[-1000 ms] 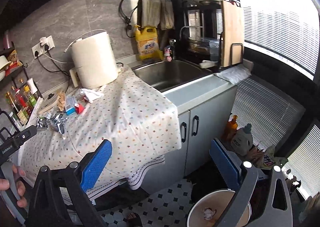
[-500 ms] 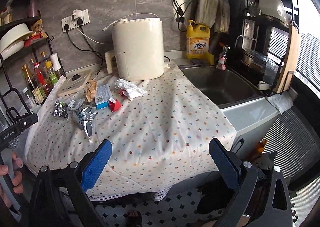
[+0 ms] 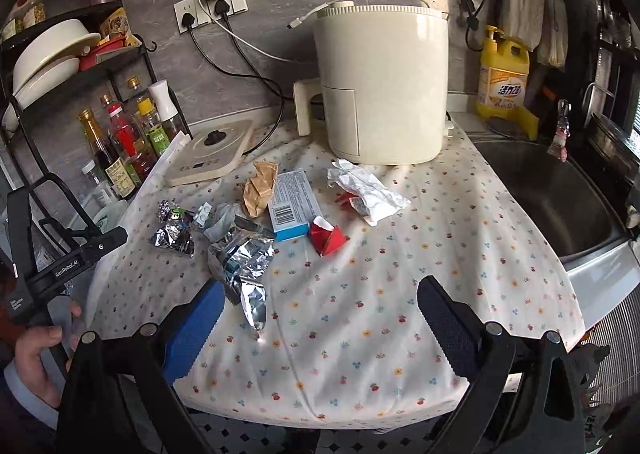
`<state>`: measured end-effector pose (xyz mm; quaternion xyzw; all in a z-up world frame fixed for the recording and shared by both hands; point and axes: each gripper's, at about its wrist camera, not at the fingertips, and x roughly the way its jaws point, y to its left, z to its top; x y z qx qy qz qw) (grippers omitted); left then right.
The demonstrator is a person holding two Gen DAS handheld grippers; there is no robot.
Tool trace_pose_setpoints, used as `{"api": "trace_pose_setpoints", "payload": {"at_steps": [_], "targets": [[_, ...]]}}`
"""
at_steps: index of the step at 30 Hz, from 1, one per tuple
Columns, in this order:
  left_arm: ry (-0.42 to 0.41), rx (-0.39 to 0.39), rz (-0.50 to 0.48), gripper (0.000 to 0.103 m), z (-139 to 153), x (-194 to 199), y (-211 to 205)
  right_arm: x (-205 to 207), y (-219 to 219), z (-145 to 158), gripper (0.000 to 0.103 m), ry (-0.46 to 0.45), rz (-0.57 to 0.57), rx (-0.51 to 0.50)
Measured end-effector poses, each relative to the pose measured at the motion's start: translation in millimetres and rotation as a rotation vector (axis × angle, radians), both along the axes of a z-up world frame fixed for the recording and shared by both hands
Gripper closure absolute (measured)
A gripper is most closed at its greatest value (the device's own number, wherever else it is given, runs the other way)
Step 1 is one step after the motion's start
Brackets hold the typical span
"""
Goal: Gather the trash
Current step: 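Grasp the foil snack bag with the left gripper while the right gripper grasps brown paper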
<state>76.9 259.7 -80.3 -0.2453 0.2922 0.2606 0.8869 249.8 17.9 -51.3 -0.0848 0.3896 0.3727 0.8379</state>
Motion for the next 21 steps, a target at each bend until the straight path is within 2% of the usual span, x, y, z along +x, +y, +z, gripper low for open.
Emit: {"api": "trace_pose_setpoints", "payload": {"at_steps": [3,5,7,12,14,15,16,18,21], "targets": [[0.018,-0.016,-0.024,0.010,-8.5,13.9,17.3,12.9,25.8,-7.2,0.018,0.047,0.017,0.010],[0.054,-0.030,-0.038,0.017,-15.6,25.5,28.5,21.7,40.9,-12.7,0.021,0.075,0.018,0.013],[0.073,-0.062,-0.069,0.030,-22.7,35.5,38.2,28.7,58.2,-17.0,0.024,0.088,0.026,0.005],[0.138,-0.106,-0.126,0.040,-42.0,56.3,51.6,45.0,99.2,-27.2,0.031,0.123,0.056,-0.017],[0.168,-0.115,-0.137,0.048,-50.0,63.1,56.4,50.5,113.4,-32.0,0.031,0.133,0.064,-0.032],[0.187,-0.119,-0.136,0.063,-54.3,66.0,58.6,53.0,120.7,-34.8,0.031,0.138,0.068,-0.039],[0.207,-0.131,-0.138,0.084,-58.5,69.0,61.0,55.7,127.5,-38.1,0.031,0.144,0.072,-0.047],[0.202,-0.138,-0.140,0.087,-58.6,69.0,64.1,60.9,139.7,-44.5,0.031,0.155,0.080,-0.062],[0.153,-0.103,-0.150,0.089,-42.0,63.5,63.2,67.1,155.9,-52.5,0.031,0.162,0.091,-0.081]]}}
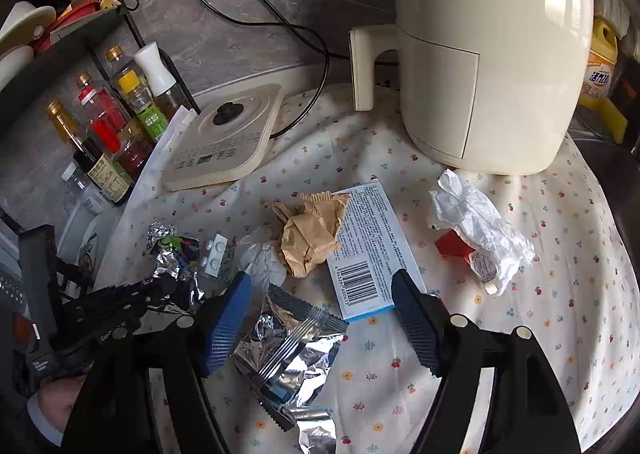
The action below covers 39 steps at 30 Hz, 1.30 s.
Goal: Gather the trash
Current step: 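Grasp the foil snack bag with the left gripper while the right gripper grasps brown paper, then carry the foil bag to the white bin and open the left gripper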
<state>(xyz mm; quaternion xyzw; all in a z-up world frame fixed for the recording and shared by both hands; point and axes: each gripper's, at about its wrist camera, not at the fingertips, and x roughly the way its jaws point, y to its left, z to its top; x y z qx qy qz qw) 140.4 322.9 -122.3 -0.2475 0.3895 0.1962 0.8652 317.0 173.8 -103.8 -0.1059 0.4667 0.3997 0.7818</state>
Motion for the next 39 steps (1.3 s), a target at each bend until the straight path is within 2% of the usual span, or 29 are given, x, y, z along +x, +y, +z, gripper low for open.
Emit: {"api": "trace_pose_setpoints", "payload": {"at_steps": [7,8,10,11,12,14,27,33,39], "targets": [[-0.068,0.039,-0.004,0.089,31.0,-9.6,3.0,15.0,31.6,-21.8,0.034,0.032,0.006,-0.023],[-0.068,0.041,0.000,0.089,31.7,-9.6,5.0,17.0,35.4,-24.8,0.038,0.034,0.008,-0.027],[-0.064,0.049,0.007,0.089,32.5,-9.9,6.4,21.9,41.1,-32.1,0.054,0.057,0.010,-0.041],[-0.062,0.048,0.009,0.089,32.3,-10.1,7.0,25.0,42.6,-35.3,0.073,0.086,0.012,-0.040],[-0.061,0.045,0.011,0.089,31.8,-10.1,7.5,26.3,42.2,-35.2,0.081,0.097,0.004,-0.027],[-0.058,0.046,0.011,0.089,31.5,-10.1,7.5,26.1,39.4,-31.3,0.086,0.097,0.001,-0.010],[-0.109,0.089,-0.005,0.088,49.7,-15.7,-22.1,5.2,-41.4,19.1,0.088,0.064,-0.054,0.123],[-0.119,0.092,-0.024,0.088,55.9,-25.2,-60.2,-13.0,-97.4,32.4,0.088,0.031,-0.084,0.132],[-0.130,0.087,-0.089,0.088,59.8,-25.9,-115.7,-38.6,-163.1,41.6,0.088,-0.007,-0.116,0.115]]}}
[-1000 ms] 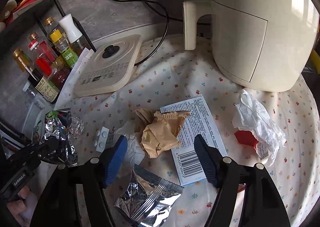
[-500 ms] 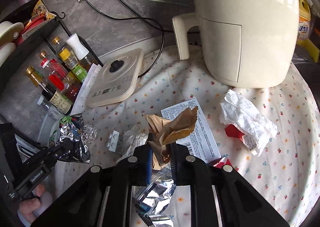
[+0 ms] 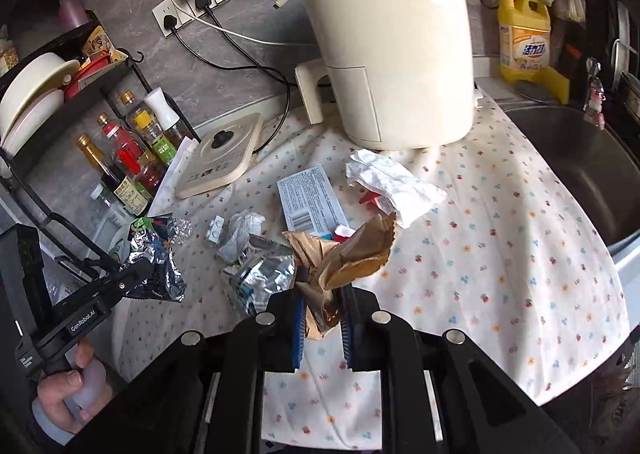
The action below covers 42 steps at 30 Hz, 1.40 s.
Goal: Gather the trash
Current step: 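Carry the foil bag to the white bin and open the left gripper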
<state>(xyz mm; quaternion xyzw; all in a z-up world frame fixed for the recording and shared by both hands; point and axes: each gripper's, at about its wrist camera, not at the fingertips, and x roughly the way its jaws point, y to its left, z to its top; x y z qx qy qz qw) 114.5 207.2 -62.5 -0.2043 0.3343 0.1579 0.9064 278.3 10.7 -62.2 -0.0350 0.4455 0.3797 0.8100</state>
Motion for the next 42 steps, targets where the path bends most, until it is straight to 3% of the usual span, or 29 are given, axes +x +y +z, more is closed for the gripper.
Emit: {"api": "trace_pose_setpoints", "payload": {"at_steps": [22,32,37,39,42], "targets": [[0.065,-0.009,-0.423,0.088,-17.6,24.4,-253.3,-81.6,-307.4,-23.4,0.087,0.056,-0.411,-0.054],[0.100,-0.024,-0.586,0.088,-41.8,22.6,-357.8,-131.3,-418.9,-61.2,0.085,0.127,-0.580,-0.101],[0.118,-0.031,-0.662,0.088,-51.4,14.4,-401.8,-155.9,-460.3,-83.7,0.071,0.172,-0.664,-0.127],[0.122,-0.029,-0.688,0.088,-53.3,9.4,-414.3,-165.1,-475.1,-88.5,0.043,0.182,-0.694,-0.115],[0.133,-0.027,-0.716,0.088,-56.0,3.3,-429.6,-178.6,-493.4,-89.6,0.028,0.182,-0.739,-0.101]]}}
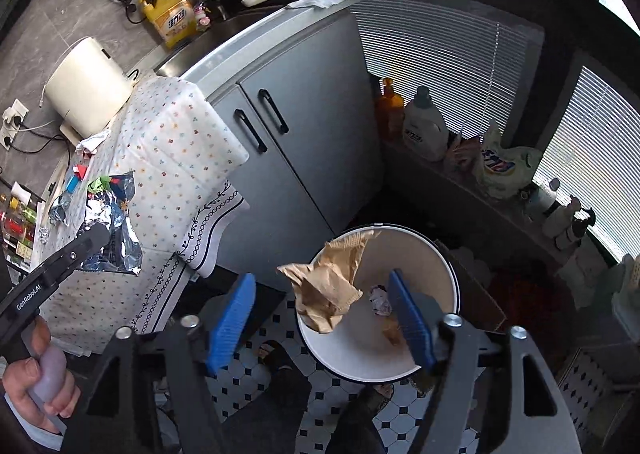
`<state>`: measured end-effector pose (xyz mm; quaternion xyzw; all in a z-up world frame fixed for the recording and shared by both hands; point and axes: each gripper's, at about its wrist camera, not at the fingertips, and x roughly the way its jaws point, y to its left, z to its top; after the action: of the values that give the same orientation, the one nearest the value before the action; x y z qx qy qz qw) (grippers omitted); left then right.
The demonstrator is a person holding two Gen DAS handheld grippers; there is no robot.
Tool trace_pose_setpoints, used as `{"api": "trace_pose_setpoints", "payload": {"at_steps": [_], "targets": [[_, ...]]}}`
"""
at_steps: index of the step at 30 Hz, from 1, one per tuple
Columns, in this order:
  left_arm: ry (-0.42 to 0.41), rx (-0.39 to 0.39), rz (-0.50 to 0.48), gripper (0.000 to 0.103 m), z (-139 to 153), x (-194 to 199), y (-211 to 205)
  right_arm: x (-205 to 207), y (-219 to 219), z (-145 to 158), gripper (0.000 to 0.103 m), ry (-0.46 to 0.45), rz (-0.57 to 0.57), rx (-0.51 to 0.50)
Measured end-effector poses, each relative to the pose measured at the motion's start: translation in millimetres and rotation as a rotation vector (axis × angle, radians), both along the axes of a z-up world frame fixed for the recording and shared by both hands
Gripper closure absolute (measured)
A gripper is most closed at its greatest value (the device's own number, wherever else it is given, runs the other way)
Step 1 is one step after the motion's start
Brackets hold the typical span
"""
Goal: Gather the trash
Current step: 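Carry the foil bag to the white bin and open the left gripper, then move both tools back over the counter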
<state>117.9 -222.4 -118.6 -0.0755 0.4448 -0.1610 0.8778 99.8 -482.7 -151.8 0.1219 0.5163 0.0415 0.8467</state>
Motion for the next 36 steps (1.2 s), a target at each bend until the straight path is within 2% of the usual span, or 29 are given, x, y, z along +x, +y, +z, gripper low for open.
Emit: {"api": "trace_pose_setpoints", "payload": {"at_steps": [13,18,20,21,22,26,31,36], "targets": [[0.059,-0.005,-0.120,0.088,-21.9,-9.9,-64.3,-47.5,-63.0,8.1,0.021,-0.006,-0.127,-0.012],[0.081,-0.033,-0.175,0.086,-28.0,-7.3,-88.5,-63.3,-83.9,15.4,0.021,-0.017,-0.178,-0.025],[0.090,-0.060,-0.196,0.072,-28.8,-5.1,-95.4,-68.1,-89.3,17.4,0.021,-0.019,-0.191,-0.031],[0.089,-0.072,-0.199,0.049,-27.7,-4.1,-97.5,-70.2,-91.7,17.9,0.021,-0.020,-0.197,-0.032],[0.077,-0.083,-0.194,0.036,-25.3,-4.3,-97.9,-71.2,-93.5,18.1,0.021,-0.020,-0.200,-0.030],[0.041,-0.070,-0.173,0.027,-15.6,-3.8,-92.5,-70.3,-92.5,17.5,0.019,-0.021,-0.196,-0.027],[0.029,-0.049,-0.106,0.014,-9.6,-2.7,-62.8,-57.9,-73.1,22.0,0.011,-0.042,-0.159,-0.033],[0.009,-0.020,-0.009,0.009,-1.1,-6.8,-21.6,-37.1,-44.0,24.8,0.008,-0.055,-0.103,-0.035]]}}
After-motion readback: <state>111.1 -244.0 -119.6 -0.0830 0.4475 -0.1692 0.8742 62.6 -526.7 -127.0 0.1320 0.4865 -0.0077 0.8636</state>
